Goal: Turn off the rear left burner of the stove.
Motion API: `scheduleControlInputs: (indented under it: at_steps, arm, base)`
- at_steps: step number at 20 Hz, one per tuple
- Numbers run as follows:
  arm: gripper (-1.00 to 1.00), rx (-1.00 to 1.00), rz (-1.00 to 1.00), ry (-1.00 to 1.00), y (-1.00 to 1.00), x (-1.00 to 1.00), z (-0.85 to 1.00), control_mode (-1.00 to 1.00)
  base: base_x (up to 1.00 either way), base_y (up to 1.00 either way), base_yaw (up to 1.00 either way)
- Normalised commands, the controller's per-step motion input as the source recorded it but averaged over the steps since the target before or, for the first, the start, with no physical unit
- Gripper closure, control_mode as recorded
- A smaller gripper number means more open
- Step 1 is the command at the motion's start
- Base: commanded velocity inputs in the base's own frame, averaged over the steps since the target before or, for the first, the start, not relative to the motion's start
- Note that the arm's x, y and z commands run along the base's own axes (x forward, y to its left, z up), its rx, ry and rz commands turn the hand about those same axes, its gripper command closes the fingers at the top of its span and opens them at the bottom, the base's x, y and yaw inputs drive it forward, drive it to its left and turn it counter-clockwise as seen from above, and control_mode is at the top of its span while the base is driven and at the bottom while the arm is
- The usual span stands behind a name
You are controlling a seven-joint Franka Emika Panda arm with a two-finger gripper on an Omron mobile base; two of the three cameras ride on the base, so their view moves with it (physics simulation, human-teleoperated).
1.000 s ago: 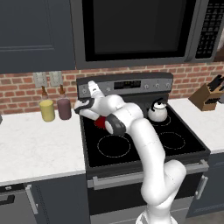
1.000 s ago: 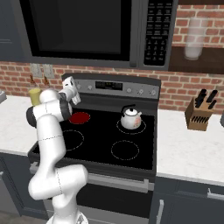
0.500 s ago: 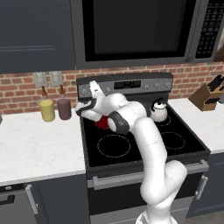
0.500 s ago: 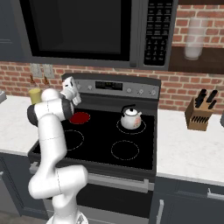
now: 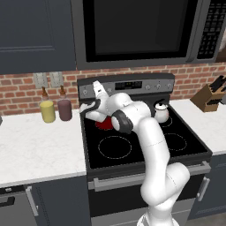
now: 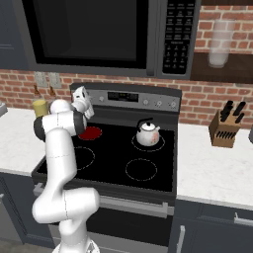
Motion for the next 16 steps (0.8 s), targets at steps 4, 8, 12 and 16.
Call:
scheduleControlInputs:
  at_steps: [4, 8, 12, 16]
  arm:
    - [-1.00, 0.00, 0.00, 0.00, 0.01, 0.04, 0.00, -1.00]
    - [-1.00, 0.00, 0.00, 0.00, 0.13, 0.12, 0.00, -1.00]
    - [-1.00, 0.00, 0.00, 0.00, 0.23, 0.20, -0.04, -1.00]
    - [-1.00, 0.00, 0.00, 0.00, 0.29, 0.24, -0.05, -1.00]
  base:
    - [0.00, 0.00, 0.00]
    - [0.00, 0.00, 0.00]
    - [0.00, 0.00, 0.00]
    - [0.00, 0.00, 0.00]
